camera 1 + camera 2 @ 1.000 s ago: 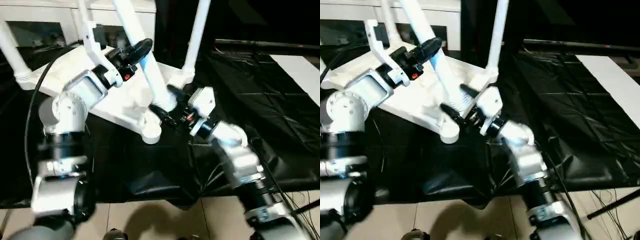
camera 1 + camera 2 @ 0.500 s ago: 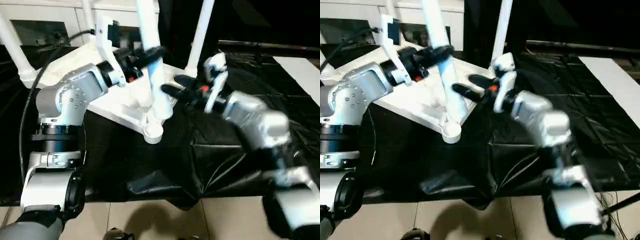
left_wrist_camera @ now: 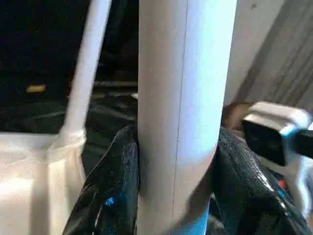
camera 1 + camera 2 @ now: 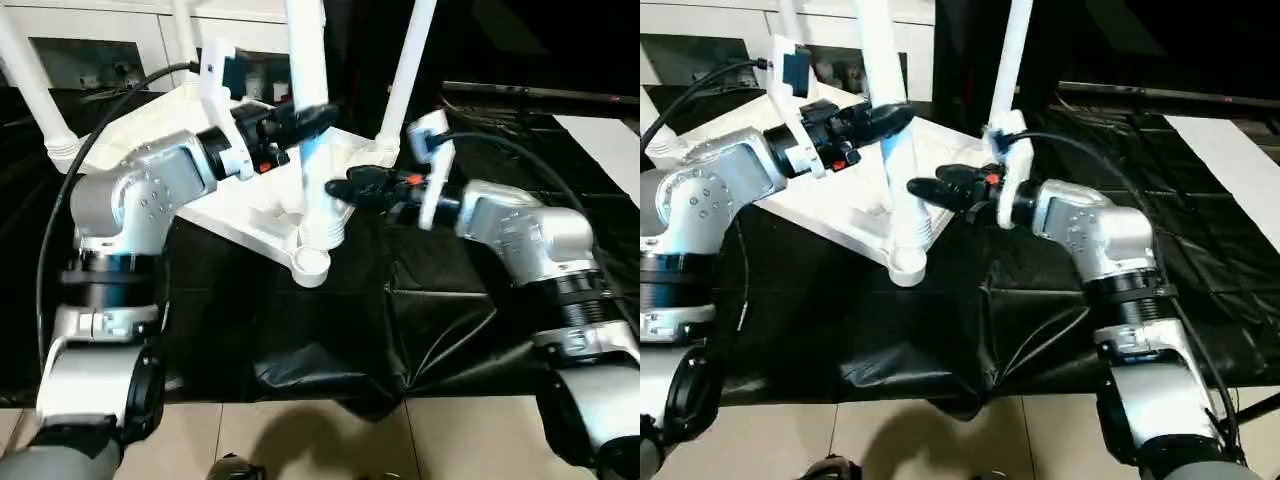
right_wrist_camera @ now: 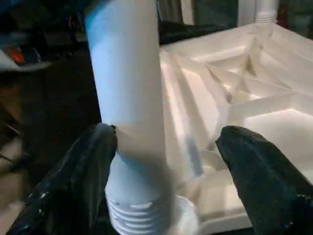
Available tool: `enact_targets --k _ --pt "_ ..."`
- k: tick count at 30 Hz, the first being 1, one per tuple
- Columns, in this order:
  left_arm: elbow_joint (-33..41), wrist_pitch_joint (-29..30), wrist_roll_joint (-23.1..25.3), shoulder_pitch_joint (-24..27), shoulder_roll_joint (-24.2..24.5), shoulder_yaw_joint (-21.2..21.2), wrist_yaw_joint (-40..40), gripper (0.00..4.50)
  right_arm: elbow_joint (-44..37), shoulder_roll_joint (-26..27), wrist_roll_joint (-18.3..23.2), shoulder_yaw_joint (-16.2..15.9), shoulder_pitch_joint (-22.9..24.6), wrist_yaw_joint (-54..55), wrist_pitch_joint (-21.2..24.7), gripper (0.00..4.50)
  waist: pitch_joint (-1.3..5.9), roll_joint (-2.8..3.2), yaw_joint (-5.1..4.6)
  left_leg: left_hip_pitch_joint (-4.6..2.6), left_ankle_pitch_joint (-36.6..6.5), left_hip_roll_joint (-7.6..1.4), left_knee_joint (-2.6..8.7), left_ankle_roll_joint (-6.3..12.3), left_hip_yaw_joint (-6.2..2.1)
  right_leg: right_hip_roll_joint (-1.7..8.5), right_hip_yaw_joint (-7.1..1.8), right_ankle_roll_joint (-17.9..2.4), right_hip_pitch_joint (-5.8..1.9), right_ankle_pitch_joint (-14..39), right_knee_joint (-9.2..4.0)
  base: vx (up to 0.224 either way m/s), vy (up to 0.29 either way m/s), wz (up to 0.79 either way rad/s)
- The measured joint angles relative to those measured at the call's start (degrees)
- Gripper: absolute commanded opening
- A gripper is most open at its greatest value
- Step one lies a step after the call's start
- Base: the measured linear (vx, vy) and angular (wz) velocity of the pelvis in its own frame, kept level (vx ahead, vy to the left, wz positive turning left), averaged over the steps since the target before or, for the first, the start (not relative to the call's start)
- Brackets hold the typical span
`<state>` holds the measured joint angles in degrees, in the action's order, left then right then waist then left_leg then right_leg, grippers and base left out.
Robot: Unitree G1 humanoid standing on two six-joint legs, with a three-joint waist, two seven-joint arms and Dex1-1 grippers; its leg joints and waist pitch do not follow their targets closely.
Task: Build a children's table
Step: Pick table leg
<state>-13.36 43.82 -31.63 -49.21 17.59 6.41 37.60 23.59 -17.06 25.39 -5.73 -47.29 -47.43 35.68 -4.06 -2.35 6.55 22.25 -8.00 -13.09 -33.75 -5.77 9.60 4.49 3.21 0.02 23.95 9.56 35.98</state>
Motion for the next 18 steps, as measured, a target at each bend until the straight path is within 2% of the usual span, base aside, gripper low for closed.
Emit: enact_targets --k 2,5,8,18 --pt "0.2 0.0 0.5 0.3 -0.1 -0.1 -1.0 1.83 -0.2 1.1 -0.8 -0.4 0.1 1.2 -0.4 3.66 -0.03 -0.05 -0.01 0.01 0.0 0.0 0.0 0.0 0.0 0.0 0.0 0.0 0.01 0.0 0.0 0.0 0.0 0.0" --pt "1.4 -0.3 0.9 0.5 -1.0 -0.1 -1.8 1.83 -0.6 3.8 -1.3 -0.4 0.4 2.9 -0.7 3.33 0.0 -0.15 0.02 0.01 0.0 0.0 0.01 0.0 0.0 0.0 0.0 0.0 0.0 0.0 -0.01 0.0 0.0 0.0" --pt "3.8 -0.5 0.1 0.5 -3.8 -2.2 -1.7 1.83 -0.3 7.8 -1.7 -1.7 0.7 5.5 -0.8 3.07 -0.01 -0.2 0.3 0.06 0.0 0.01 0.01 0.0 0.0 0.04 0.01 0.0 0.01 0.0 -0.02 0.0 0.0 0.0" --pt "3.8 0.0 0.3 0.6 -3.5 -1.7 -2.9 1.82 1.8 8.7 -3.4 -1.5 0.7 6.7 -2.7 2.19 0.0 -0.24 0.12 0.0 0.0 0.01 0.02 -0.03 -0.01 0.04 0.02 0.0 -0.01 0.0 0.02 0.0 0.0 0.0"
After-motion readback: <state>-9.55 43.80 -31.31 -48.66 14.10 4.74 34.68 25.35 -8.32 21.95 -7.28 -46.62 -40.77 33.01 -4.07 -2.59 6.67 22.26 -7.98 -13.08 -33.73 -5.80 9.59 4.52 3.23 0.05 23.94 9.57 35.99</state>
